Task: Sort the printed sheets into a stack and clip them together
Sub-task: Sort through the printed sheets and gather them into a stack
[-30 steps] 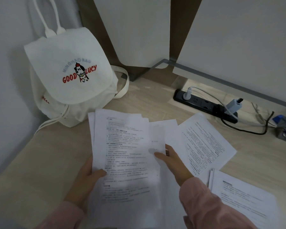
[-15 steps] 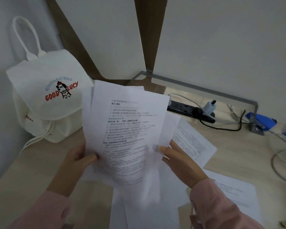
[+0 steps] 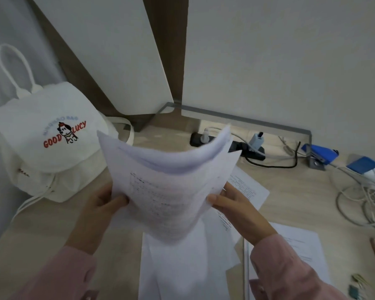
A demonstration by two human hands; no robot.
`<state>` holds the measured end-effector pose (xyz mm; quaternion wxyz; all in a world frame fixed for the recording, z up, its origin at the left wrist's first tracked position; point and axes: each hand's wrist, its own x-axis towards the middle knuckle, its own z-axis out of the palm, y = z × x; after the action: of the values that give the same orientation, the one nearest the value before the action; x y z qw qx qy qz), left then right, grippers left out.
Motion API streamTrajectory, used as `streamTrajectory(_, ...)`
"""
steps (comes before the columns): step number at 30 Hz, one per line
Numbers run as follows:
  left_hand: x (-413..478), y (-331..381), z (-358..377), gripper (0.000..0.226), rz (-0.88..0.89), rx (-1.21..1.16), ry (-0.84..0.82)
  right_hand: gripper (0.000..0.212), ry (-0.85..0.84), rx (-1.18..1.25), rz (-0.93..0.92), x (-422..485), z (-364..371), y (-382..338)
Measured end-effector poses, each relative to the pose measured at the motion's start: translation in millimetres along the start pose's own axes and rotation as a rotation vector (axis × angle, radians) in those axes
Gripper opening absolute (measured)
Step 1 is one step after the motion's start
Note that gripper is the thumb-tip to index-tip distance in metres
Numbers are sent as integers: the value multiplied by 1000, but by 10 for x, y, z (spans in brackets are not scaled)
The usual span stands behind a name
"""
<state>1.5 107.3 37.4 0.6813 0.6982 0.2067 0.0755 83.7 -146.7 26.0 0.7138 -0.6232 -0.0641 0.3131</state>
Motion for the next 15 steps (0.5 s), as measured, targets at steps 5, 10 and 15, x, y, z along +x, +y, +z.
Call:
streamTrajectory(5, 1, -51, 80, 16, 49, -7, 56, 37, 200, -12, -122, -143, 62, -168)
streamTrajectory(10, -46, -191, 120, 33, 55, 25, -13, 40, 287, -12, -164, -242, 5, -76)
streamTrajectory(15, -156, -328, 382, 36, -10, 30, -70, 37, 378, -45, -74, -272, 94, 215)
